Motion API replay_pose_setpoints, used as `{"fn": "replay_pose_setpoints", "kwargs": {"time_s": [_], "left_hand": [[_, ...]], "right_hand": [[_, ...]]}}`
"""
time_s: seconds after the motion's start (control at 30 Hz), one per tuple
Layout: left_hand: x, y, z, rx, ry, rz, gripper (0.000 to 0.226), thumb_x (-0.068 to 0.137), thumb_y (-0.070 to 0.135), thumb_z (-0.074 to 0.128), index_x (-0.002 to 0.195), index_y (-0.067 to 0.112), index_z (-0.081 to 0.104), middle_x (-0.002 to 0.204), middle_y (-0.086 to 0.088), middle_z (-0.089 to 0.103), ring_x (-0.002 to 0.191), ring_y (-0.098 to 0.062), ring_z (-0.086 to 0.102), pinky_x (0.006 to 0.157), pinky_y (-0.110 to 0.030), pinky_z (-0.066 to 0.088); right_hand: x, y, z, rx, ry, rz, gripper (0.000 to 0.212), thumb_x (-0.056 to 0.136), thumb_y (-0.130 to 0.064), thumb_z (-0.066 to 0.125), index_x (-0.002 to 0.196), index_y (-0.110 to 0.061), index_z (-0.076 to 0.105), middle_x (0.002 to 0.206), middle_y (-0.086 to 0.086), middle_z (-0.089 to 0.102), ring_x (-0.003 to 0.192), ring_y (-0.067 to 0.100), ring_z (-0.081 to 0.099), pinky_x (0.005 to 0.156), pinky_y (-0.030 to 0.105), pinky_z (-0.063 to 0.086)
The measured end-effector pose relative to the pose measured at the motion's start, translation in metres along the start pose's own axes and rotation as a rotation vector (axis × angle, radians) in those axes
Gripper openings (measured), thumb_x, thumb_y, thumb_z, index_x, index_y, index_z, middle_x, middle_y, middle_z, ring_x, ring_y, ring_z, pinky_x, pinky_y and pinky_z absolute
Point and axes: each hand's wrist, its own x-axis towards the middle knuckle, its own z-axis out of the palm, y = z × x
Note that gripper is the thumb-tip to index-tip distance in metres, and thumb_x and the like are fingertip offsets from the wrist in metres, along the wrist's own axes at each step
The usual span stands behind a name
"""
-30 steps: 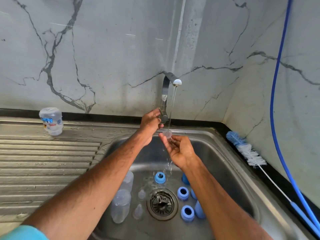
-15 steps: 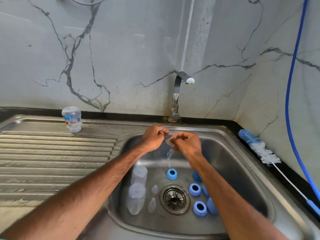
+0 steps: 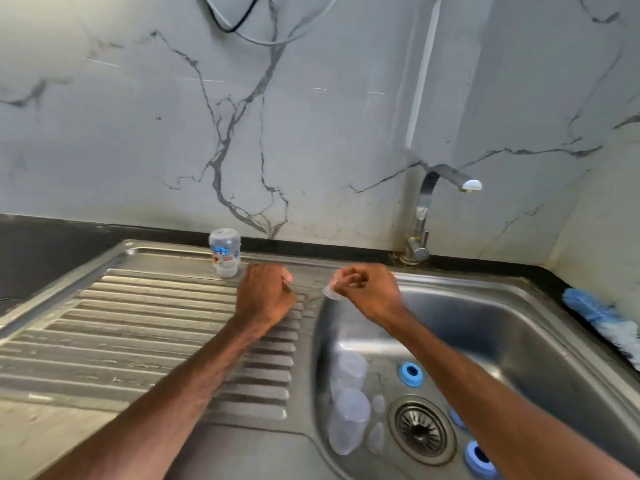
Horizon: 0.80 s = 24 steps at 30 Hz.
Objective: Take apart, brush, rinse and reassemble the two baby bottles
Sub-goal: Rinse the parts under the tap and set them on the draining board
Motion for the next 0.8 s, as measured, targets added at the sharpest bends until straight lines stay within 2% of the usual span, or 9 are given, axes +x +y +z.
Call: {"fn": "replay_pose_setpoints", "kwargs": {"time_s": [0.13,0.2,0.3,0.43,0.6,0.7,0.8], "left_hand": [[-0.004,-0.014,-0.017,0.033,0.061,-0.146,0.016,0.09,0.014,0.068,0.104,0.014,0.074,0.102,-0.003,0.075,0.095,-0.02,0.066,0.078,-0.029,0.049],[-0.006,-0.014,-0.017,0.051,0.063,-0.205,0.014,0.09,0.016,0.069,0.104,0.014,0.073,0.102,-0.004,0.073,0.096,-0.021,0.065,0.083,-0.032,0.053],[-0.004,-0.014,-0.015,0.146,0.071,-0.303,0.022,0.091,0.024,0.069,0.11,0.013,0.072,0.11,-0.008,0.069,0.112,-0.026,0.056,0.094,-0.039,0.053],[0.0,-0.024,-0.015,0.196,0.073,-0.399,0.038,0.09,0.035,0.069,0.117,0.009,0.066,0.118,-0.013,0.067,0.122,-0.031,0.049,0.1,-0.042,0.048],[0.003,-0.025,-0.013,0.229,0.057,-0.421,0.048,0.094,0.046,0.063,0.124,0.008,0.06,0.127,-0.015,0.063,0.13,-0.034,0.045,0.103,-0.043,0.044],[0.002,-0.025,-0.011,0.247,0.065,-0.397,0.044,0.096,0.045,0.06,0.121,0.009,0.061,0.125,-0.014,0.063,0.127,-0.033,0.046,0.099,-0.041,0.043],[0.001,-0.024,-0.012,0.253,0.078,-0.359,0.036,0.095,0.041,0.06,0.115,0.012,0.065,0.118,-0.012,0.066,0.118,-0.03,0.048,0.093,-0.039,0.043]], "right_hand": [[0.035,-0.033,0.059,-0.135,-0.016,-0.107,0.007,0.083,-0.014,0.084,0.088,-0.015,0.08,0.084,-0.004,0.078,0.075,0.002,0.071,0.078,0.022,0.06],[0.05,-0.039,0.083,-0.157,-0.032,-0.107,0.007,0.085,-0.011,0.083,0.091,-0.013,0.08,0.087,0.001,0.079,0.077,0.006,0.072,0.082,0.029,0.063],[0.065,-0.043,0.111,-0.188,-0.047,-0.085,0.008,0.087,-0.01,0.079,0.095,-0.011,0.08,0.093,0.008,0.079,0.086,0.017,0.075,0.089,0.039,0.062],[0.075,-0.054,0.136,-0.177,-0.073,-0.096,0.01,0.088,-0.01,0.078,0.098,-0.01,0.08,0.097,0.01,0.079,0.09,0.02,0.075,0.089,0.04,0.062],[0.075,-0.061,0.152,-0.172,-0.113,-0.147,0.018,0.085,-0.006,0.081,0.103,-0.006,0.078,0.101,0.011,0.078,0.09,0.019,0.073,0.085,0.036,0.063],[0.074,-0.06,0.154,-0.163,-0.114,-0.15,0.023,0.083,0.001,0.08,0.105,-0.004,0.077,0.102,0.011,0.076,0.093,0.02,0.072,0.086,0.035,0.062],[0.072,-0.058,0.149,-0.083,-0.119,-0.092,0.025,0.085,0.007,0.075,0.109,-0.001,0.074,0.099,0.013,0.076,0.092,0.023,0.074,0.085,0.04,0.064]]}}
